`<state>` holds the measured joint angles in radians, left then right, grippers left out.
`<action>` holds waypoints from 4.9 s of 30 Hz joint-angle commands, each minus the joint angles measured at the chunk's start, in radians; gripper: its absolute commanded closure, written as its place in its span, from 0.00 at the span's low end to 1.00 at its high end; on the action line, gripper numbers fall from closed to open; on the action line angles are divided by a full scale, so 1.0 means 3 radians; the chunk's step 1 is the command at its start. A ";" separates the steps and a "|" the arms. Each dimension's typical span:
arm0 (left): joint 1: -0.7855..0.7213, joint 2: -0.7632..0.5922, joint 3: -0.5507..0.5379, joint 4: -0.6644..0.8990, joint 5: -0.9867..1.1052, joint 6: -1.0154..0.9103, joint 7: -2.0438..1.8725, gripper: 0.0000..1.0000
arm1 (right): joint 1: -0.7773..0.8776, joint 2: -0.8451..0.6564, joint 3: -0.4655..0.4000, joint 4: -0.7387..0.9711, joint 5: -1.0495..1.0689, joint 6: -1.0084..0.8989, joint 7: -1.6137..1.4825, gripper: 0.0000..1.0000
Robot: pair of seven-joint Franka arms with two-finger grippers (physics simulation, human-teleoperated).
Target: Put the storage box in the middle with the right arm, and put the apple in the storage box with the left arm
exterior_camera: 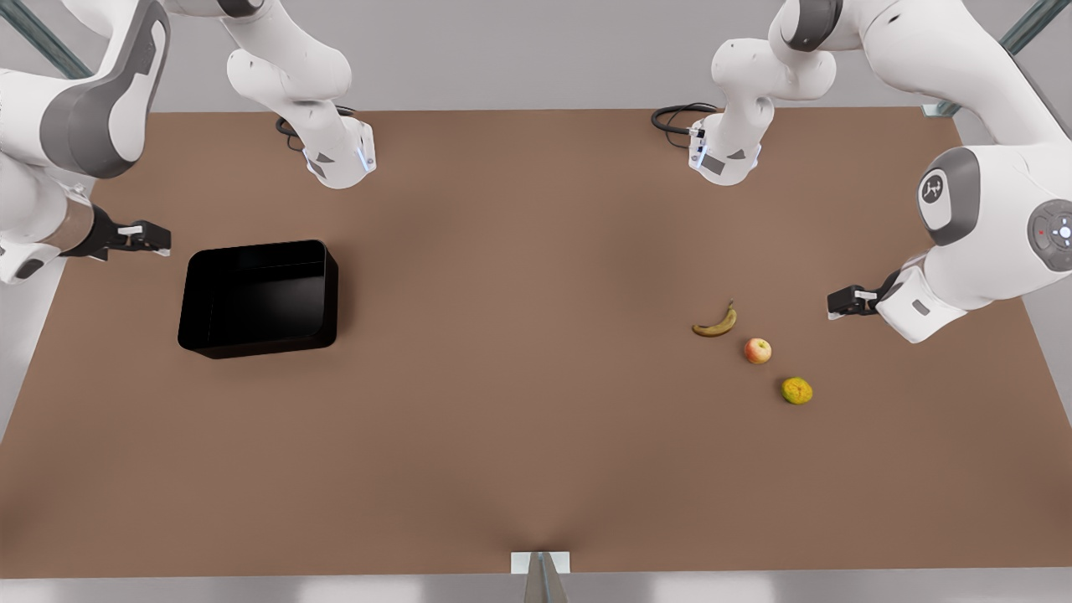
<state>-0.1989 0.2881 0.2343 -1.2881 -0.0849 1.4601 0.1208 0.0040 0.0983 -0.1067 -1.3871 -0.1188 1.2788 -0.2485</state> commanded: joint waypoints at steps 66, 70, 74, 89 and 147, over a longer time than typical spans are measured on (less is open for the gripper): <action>0.0014 0.0062 0.0022 -0.0001 -0.0014 -0.0153 -0.0035 0.00 | 0.1853 0.2469 -0.0151 0.0840 0.1439 0.2768 0.1585 0.79; -0.0007 -0.0326 0.0001 -0.0722 -0.0008 0.0328 -0.0617 0.00 | 0.1915 0.2597 -0.0156 0.0835 0.1439 0.2850 0.1580 0.79; -0.0002 -0.0188 -0.0300 -0.1571 -0.0003 0.1023 -0.0848 0.00 | 0.1915 0.2617 -0.0156 0.0789 0.1439 0.2962 0.1580 0.00; 0.0264 0.0502 -0.0336 -0.2180 -0.0049 0.2563 -0.0781 0.00 | 0.0074 0.0839 -0.0217 0.0523 0.0438 0.0079 0.0619 0.00; -0.0574 -0.0172 0.0027 0.0239 0.0237 -0.0731 -0.0306 0.00 | 0.0166 0.0030 -0.0038 0.0201 0.0238 -0.0259 0.0603 0.00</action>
<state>-0.3887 0.2982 0.2789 -1.1581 -0.0620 1.4248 -0.4625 0.0536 0.1084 -0.1174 -1.3273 -0.0478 1.2018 -0.0633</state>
